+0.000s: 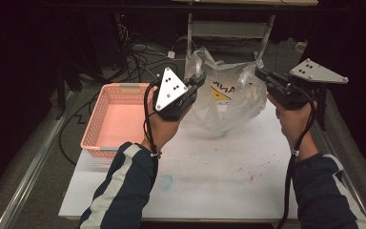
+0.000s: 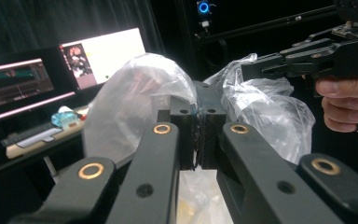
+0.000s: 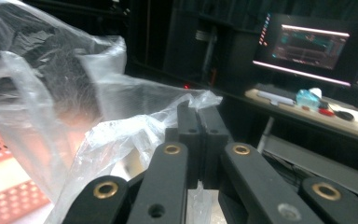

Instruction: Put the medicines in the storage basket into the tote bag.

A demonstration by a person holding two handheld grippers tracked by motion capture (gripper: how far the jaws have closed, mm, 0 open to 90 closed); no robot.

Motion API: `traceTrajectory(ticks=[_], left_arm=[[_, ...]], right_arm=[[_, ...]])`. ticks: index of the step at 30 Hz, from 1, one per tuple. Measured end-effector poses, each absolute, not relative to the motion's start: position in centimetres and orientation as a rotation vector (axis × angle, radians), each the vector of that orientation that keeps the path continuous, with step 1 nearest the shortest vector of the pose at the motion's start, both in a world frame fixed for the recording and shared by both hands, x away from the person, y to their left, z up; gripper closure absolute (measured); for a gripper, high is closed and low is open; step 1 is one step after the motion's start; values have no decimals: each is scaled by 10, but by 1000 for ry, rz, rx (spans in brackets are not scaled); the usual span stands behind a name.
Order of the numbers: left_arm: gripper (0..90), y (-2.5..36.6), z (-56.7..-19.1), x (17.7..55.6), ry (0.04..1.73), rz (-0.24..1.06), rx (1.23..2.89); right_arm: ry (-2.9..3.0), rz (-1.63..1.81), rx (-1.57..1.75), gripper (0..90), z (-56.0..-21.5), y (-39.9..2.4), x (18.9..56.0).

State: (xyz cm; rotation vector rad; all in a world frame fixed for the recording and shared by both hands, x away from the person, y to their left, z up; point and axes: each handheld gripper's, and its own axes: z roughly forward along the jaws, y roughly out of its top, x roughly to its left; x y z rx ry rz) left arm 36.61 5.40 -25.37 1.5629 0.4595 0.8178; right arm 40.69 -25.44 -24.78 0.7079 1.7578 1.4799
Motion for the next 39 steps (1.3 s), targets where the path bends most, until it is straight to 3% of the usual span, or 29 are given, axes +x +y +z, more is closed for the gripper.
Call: traceTrajectory(ticks=[11, 28, 39], left_arm=[[853, 53, -239, 366, 468, 846, 1545], [819, 53, -267, 420, 617, 864, 1583], [555, 62, -270, 429, 679, 934, 1553]], right_arm=[[1720, 1483, 642, 900, -227, -244, 393], [1647, 1322, 814, 900, -262, -258, 451], [1623, 1193, 857, 900, -263, -269, 477]])
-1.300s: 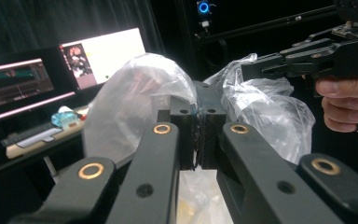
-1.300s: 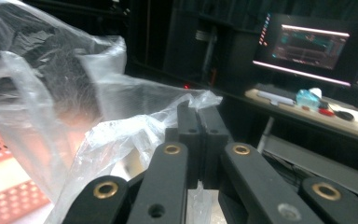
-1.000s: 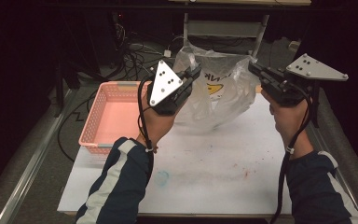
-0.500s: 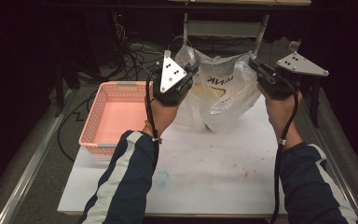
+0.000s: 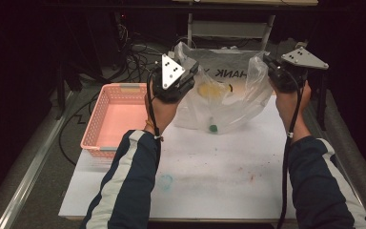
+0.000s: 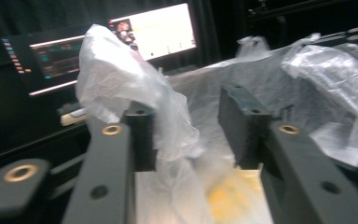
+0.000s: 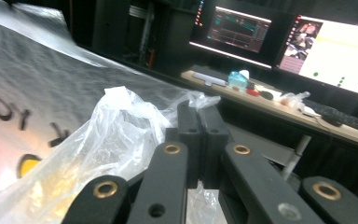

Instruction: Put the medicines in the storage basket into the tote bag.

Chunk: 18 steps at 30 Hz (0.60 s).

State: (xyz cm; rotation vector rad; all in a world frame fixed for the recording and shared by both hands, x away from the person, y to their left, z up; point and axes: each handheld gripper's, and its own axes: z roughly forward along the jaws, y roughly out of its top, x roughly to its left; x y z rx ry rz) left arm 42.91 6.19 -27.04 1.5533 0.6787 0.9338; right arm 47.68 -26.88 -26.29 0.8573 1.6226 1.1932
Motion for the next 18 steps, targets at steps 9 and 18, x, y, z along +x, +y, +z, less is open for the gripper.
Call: traceTrajectory(ticks=[9, 18], left_arm=[[514, 77, -278, 443, 765, 980, 1576], [582, 69, -299, 456, 762, 942, 1668]], right_arm=[[1615, 1103, 981, 900, -262, -290, 507], [1658, 1116, 1063, 900, -280, -306, 520]])
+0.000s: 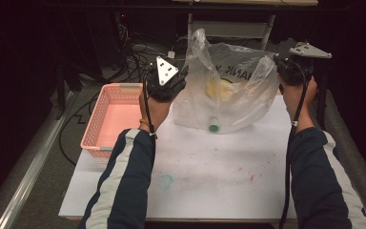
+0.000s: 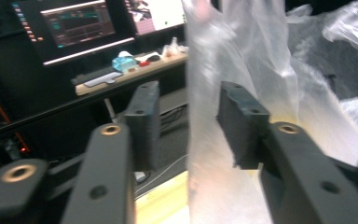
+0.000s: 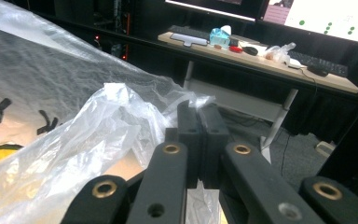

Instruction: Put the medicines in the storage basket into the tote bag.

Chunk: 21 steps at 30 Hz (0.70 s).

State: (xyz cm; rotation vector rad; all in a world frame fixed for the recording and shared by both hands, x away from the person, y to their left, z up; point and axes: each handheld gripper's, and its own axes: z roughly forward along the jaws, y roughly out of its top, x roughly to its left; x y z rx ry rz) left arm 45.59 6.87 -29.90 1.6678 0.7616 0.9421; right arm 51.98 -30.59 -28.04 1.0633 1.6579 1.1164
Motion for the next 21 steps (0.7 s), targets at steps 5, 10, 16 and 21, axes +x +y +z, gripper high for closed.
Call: traceTrajectory(ticks=[5, 10, 16, 21], left_arm=[[621, 62, -310, 460, 772, 947, 1707], [683, 61, -319, 464, 778, 929, 1729], [697, 63, -326, 467, 795, 929, 1747], [694, 65, -331, 466, 795, 924, 1746]], right_arm=[[1660, 1133, 1037, 797, -282, -302, 515], [1619, 1157, 1002, 575, -277, -298, 504], [1597, 1229, 929, 447, -262, -293, 486], [1637, 1290, 855, 390, -253, -286, 467]])
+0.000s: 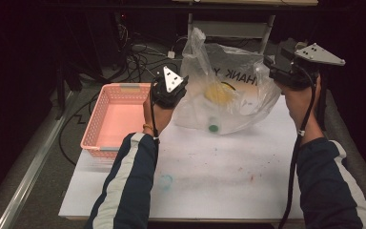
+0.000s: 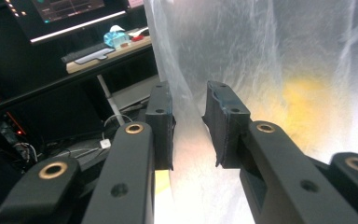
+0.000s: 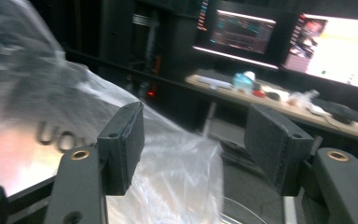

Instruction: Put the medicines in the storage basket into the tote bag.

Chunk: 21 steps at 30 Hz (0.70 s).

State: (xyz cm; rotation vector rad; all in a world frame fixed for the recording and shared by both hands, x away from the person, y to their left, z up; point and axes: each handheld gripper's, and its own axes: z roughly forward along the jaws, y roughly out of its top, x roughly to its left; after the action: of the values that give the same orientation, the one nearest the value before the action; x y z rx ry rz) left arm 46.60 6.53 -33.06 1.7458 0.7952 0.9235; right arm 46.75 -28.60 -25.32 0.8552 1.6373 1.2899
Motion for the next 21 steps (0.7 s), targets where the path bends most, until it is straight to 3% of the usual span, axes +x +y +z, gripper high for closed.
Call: traceTrajectory(ticks=[7, 21], left_arm=[[693, 66, -339, 462, 797, 921, 1768], [697, 54, -346, 475, 810, 935, 1820]], right_arm=[[1653, 1284, 814, 361, -256, -284, 452], [1671, 1265, 806, 324, -229, -295, 436]])
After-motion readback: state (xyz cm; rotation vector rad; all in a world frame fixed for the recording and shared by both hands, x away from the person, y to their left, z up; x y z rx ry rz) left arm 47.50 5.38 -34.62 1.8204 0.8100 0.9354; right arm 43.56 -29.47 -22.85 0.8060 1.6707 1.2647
